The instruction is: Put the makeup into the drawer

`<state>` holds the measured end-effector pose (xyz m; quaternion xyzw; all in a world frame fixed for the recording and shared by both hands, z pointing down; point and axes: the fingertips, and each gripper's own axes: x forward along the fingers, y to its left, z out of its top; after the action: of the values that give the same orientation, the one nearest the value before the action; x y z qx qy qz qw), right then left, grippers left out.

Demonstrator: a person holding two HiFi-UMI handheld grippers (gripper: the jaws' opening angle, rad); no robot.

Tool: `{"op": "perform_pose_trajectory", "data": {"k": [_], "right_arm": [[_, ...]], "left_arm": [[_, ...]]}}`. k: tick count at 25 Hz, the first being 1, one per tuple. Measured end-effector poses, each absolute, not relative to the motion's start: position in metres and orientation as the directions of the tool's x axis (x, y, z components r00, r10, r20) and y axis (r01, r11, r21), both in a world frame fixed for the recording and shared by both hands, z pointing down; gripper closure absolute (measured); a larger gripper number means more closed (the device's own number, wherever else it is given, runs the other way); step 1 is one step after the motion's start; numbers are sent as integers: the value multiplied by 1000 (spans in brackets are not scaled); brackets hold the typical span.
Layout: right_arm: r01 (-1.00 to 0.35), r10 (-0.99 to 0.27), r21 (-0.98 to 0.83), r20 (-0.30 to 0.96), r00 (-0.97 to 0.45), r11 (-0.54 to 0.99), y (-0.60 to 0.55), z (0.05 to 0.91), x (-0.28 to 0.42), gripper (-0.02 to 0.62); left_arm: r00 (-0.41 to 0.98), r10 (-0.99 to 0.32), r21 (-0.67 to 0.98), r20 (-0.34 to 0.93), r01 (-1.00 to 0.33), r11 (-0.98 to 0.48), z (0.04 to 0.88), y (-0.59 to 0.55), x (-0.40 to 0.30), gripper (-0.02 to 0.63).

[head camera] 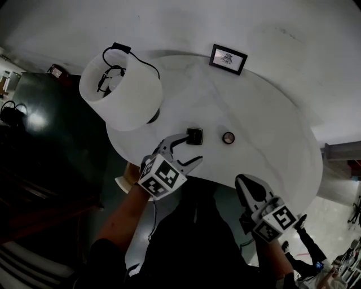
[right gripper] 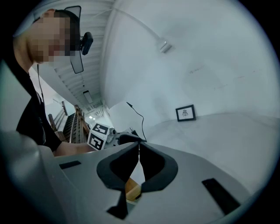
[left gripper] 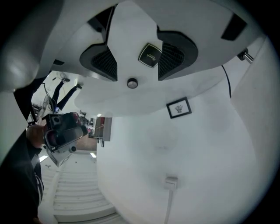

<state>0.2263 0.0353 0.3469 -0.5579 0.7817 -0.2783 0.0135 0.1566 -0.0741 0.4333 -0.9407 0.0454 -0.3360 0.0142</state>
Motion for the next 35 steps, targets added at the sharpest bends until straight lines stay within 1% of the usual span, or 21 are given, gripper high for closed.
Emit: {"op": "perform_pose_trajectory", "data": {"k": [3, 7, 12, 16, 18, 26, 35], "right_arm": [[-844, -875, -495, 294, -386, 206, 30, 359, 227, 578], [-839, -848, -498, 329, -416, 219, 32, 386, 230, 578], [-809, -847, -553, 316, -426, 200, 23, 391, 231, 578], [-807, -838, -564, 344, -424, 177, 21, 400, 236, 578], [-814, -830, -548, 352, -433, 193, 23, 406, 239, 578], [-805, -828, -563, 350, -437, 187, 14, 406, 239, 578], [-822, -827, -534, 357, -433, 200, 18, 402, 246, 578]], "left_arm": [[733, -90, -64, 674, -63, -996, 458, -84, 160, 310], [683, -73, -88, 727, -13, -996, 494, -96, 166, 296], [637, -32, -85, 770, 53, -995, 523, -105, 173, 272], [605, -4, -75, 797, 92, -993, 539, -109, 174, 267], [586, 2, -79, 811, 113, -990, 546, -111, 174, 267], [528, 39, -70, 848, 184, -980, 565, -116, 179, 262], [430, 99, -20, 897, 264, -964, 581, -115, 178, 258]]}}
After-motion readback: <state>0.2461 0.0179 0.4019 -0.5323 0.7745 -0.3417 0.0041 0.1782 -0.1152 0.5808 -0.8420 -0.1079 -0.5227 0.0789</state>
